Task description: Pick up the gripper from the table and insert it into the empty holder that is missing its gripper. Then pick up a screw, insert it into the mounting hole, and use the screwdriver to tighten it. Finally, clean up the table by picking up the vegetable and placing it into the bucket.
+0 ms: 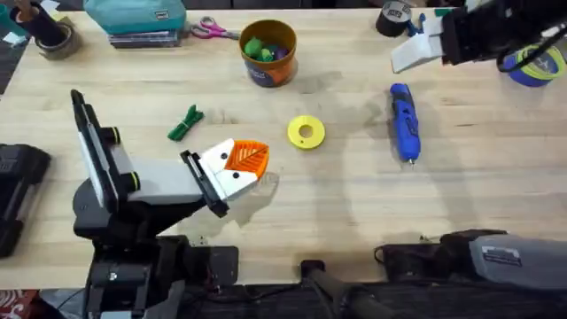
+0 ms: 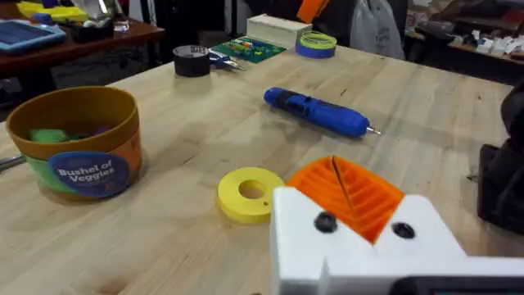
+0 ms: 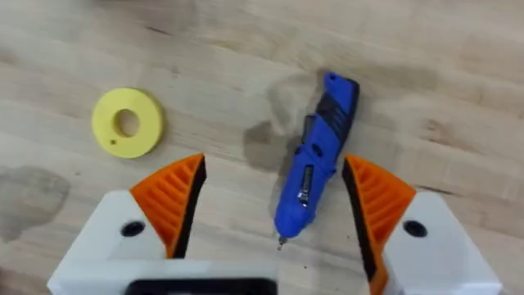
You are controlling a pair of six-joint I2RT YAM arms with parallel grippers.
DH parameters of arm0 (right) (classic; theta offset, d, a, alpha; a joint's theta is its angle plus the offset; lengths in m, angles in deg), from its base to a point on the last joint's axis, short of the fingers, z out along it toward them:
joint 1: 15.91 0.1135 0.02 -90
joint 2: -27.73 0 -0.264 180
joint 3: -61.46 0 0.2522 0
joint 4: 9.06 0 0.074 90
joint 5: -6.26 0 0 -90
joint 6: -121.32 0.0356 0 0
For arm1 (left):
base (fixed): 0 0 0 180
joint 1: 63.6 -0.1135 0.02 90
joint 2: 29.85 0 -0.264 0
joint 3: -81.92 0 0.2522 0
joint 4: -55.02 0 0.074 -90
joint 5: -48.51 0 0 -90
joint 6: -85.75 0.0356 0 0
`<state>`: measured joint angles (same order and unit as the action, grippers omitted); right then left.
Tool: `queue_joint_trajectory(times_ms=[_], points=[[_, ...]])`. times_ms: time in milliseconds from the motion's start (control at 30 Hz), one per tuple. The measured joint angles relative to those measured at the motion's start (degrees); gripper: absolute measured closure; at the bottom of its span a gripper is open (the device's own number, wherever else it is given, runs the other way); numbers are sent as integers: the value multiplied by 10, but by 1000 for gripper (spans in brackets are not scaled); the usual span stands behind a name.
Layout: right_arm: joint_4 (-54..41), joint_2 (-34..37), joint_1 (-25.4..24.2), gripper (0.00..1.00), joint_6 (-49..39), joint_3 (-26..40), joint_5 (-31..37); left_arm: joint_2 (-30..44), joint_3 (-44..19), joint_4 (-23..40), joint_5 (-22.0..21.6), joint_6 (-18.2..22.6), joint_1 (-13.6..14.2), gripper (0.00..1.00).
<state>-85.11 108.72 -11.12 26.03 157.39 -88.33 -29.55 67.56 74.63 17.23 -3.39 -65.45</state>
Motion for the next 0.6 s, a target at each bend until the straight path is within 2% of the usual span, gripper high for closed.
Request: queue_joint_trajectory(times_ms=[267,467,600], points=[[-6,104,-34,5,42,-4,9,0,0,0,0,0,0,996],[59,111,-35,4,64,-72,13,0,0,0,0,0,0,996],[90,111,-35,5,84,-120,53,0,0,0,0,0,0,996]])
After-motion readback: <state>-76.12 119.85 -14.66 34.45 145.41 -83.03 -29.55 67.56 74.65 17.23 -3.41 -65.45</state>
